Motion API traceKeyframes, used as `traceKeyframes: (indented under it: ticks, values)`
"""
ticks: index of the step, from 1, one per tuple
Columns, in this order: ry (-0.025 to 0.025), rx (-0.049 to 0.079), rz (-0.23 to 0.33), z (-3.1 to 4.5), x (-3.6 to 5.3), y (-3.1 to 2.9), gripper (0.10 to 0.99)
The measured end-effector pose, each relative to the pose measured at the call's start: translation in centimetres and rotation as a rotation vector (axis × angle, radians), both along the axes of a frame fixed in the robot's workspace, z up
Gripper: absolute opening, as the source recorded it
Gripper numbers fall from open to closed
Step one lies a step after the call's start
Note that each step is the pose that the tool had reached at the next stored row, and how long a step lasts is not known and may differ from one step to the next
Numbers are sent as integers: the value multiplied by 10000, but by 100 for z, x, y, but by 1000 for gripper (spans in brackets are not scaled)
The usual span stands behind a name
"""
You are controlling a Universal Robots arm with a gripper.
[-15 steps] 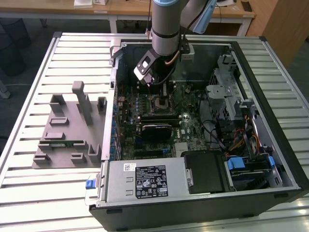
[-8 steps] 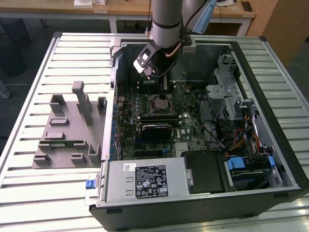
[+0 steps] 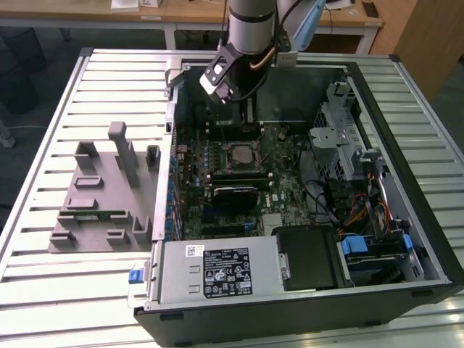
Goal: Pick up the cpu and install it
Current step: 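Place the cpu into insertion slot, then close the cpu cover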
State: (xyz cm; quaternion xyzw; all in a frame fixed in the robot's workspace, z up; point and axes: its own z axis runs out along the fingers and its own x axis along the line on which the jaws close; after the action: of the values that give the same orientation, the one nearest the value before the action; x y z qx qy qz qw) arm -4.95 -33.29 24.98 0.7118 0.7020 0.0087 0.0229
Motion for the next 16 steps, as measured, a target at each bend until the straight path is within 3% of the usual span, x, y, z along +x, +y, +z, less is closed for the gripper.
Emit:
traceKeyframes:
  ticks: [3,16]
  values:
    - [-10,-1,0,70,0,0,106]
    - [-12,1,0,73,0,0,106]
